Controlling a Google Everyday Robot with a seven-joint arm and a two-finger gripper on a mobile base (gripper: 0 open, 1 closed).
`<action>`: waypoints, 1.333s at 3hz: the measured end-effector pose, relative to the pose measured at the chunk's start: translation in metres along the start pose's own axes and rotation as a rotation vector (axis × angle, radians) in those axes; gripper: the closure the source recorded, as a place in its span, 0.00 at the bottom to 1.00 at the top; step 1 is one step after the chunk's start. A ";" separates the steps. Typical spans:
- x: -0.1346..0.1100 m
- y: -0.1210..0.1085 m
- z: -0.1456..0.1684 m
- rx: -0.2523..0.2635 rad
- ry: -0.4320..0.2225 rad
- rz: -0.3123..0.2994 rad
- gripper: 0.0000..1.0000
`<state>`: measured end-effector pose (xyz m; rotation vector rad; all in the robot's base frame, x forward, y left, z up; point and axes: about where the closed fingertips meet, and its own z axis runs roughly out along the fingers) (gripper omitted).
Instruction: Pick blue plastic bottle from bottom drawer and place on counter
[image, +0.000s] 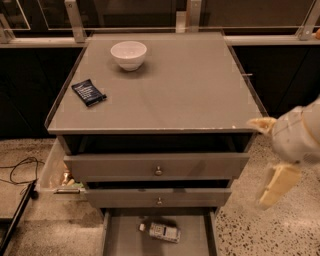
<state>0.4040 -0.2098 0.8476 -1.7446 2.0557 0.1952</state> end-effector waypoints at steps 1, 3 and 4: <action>0.015 0.027 0.055 0.011 -0.095 -0.042 0.00; 0.037 0.039 0.120 -0.022 -0.157 -0.034 0.00; 0.048 0.043 0.142 -0.013 -0.149 -0.038 0.00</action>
Offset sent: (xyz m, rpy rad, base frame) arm -0.0131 0.0289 -0.2036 0.2288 0.0156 0.0772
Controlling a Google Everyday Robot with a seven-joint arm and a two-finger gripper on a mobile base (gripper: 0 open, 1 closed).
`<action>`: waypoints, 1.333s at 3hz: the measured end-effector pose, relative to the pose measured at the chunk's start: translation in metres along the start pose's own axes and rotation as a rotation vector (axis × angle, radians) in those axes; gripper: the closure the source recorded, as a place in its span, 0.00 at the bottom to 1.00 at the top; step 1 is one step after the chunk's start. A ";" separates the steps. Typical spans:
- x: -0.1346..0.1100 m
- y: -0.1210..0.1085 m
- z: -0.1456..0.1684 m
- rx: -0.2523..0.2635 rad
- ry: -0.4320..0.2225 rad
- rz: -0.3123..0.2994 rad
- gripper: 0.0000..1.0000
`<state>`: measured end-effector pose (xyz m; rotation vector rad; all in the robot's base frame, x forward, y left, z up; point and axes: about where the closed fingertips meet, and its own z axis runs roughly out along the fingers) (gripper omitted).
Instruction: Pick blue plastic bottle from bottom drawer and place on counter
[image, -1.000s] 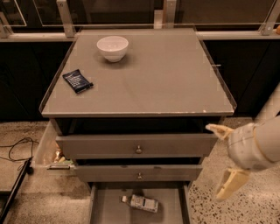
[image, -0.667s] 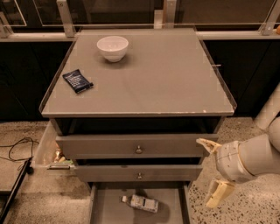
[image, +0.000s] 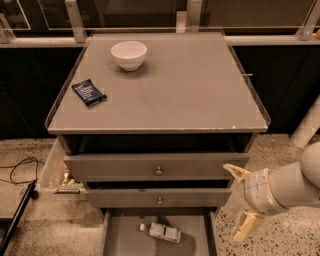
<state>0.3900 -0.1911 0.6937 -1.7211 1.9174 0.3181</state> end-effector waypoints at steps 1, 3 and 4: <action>0.045 0.002 0.048 0.005 0.006 0.003 0.00; 0.125 -0.005 0.143 0.019 -0.072 -0.015 0.00; 0.142 0.005 0.186 -0.012 -0.113 -0.027 0.00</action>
Offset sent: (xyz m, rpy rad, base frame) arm 0.0401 -0.0501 -0.2208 0.0776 -0.0179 -0.0258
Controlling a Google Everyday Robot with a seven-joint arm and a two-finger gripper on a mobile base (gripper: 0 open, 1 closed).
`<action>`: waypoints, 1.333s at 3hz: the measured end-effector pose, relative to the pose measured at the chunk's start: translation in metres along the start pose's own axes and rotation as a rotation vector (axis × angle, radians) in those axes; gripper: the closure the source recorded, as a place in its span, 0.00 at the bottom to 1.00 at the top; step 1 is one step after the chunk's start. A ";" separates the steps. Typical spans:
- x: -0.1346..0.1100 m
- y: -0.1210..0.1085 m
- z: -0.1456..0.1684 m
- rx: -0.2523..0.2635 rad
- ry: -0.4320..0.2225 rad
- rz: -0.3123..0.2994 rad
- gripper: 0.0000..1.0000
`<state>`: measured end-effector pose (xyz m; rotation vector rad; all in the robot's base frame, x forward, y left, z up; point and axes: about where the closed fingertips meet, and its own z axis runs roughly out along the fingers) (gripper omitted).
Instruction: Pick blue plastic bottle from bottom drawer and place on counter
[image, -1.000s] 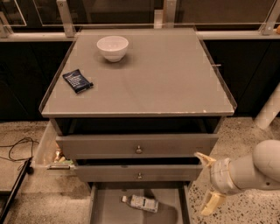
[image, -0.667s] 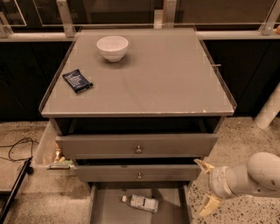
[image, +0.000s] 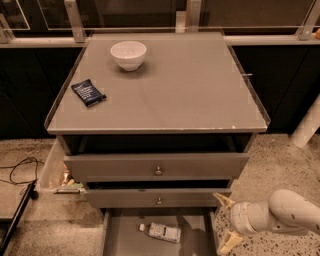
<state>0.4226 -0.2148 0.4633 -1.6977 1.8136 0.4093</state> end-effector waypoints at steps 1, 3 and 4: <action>0.000 0.000 0.000 -0.001 0.000 0.000 0.00; 0.030 0.017 0.068 -0.095 -0.015 0.095 0.00; 0.049 0.029 0.121 -0.149 -0.051 0.145 0.00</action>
Offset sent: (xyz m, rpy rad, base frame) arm -0.0094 0.0214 -0.0444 0.0132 0.1010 0.0183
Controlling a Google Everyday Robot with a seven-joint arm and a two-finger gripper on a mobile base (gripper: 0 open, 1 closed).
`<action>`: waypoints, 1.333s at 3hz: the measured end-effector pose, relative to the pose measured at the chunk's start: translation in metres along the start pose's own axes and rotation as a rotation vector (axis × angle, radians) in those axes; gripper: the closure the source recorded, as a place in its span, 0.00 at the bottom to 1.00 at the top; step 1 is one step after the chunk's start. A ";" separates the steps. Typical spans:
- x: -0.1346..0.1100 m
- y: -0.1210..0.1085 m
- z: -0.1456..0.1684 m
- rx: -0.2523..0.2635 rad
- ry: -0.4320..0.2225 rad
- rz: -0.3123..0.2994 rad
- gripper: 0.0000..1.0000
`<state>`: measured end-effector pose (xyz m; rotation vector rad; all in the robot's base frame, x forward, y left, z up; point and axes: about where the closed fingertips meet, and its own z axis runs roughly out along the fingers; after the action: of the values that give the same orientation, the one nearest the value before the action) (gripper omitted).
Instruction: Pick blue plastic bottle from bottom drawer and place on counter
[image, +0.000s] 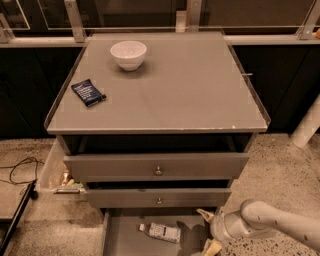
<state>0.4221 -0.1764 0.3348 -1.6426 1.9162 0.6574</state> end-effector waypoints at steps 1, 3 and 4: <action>0.012 0.000 0.042 -0.010 -0.058 0.006 0.00; 0.007 -0.017 0.098 0.054 -0.184 -0.133 0.00; 0.007 -0.017 0.098 0.054 -0.184 -0.133 0.00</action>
Offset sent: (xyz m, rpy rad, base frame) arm 0.0330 0.0601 -0.0834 0.1865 -0.1446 0.0301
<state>0.4457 -0.1189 0.2565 -1.6015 1.6653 0.6720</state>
